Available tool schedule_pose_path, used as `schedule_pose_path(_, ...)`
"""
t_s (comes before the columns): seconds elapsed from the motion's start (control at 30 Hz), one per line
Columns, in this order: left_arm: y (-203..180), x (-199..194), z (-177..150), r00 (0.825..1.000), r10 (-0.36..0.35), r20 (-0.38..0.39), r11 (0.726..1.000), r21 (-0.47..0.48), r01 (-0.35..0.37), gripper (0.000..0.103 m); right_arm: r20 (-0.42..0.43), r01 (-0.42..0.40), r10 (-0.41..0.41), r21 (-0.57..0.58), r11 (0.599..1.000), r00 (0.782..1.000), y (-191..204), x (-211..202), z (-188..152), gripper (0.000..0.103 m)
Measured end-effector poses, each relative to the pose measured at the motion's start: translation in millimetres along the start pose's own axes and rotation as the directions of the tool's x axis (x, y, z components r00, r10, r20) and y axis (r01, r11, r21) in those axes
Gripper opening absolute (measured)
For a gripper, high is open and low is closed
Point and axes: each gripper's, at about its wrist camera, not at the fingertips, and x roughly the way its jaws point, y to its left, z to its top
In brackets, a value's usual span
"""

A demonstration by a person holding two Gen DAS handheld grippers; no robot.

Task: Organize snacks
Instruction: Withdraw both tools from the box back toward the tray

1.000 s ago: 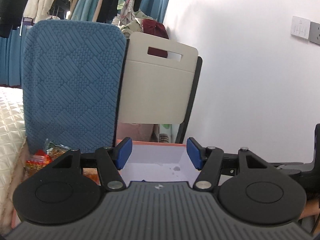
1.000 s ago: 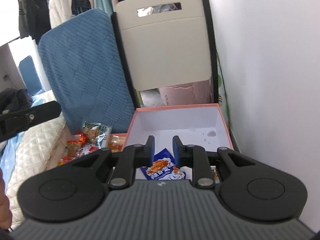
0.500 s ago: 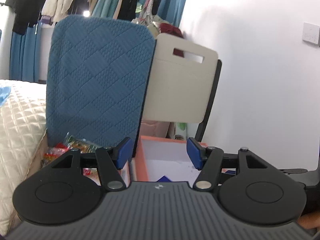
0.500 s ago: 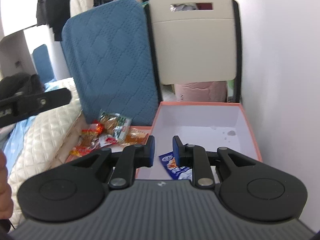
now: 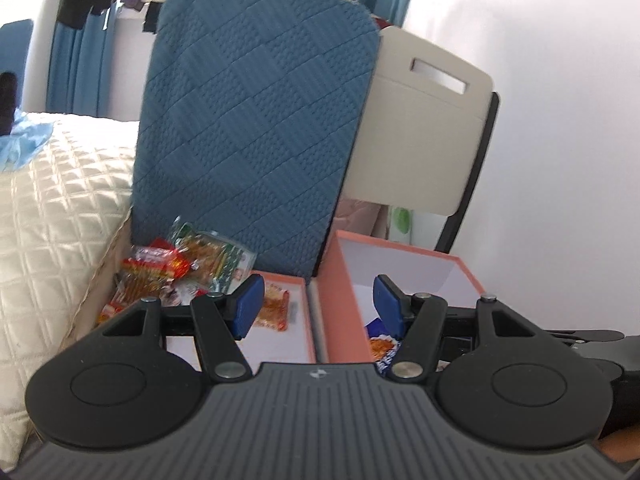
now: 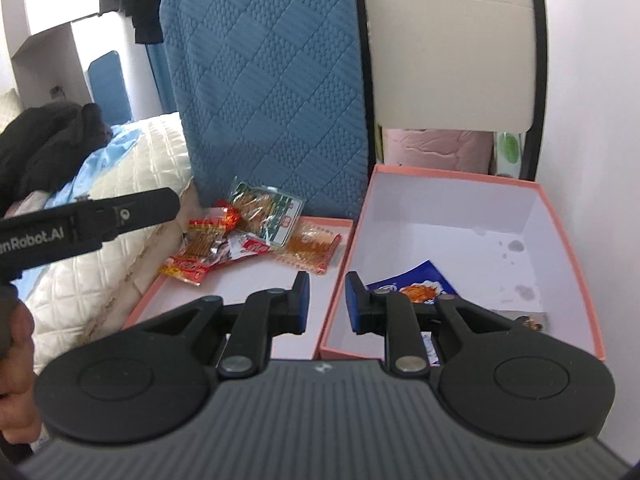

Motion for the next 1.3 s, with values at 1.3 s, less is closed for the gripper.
schedule_pose_path(1.3, 95, 58, -54, 0.947, 0.274, -0.169, 0.962, 0.031, -0.273, 0.068, -0.028, -0.037, 0.036, -0.014, 0.999, 0.999, 37, 67, -45, 0.024)
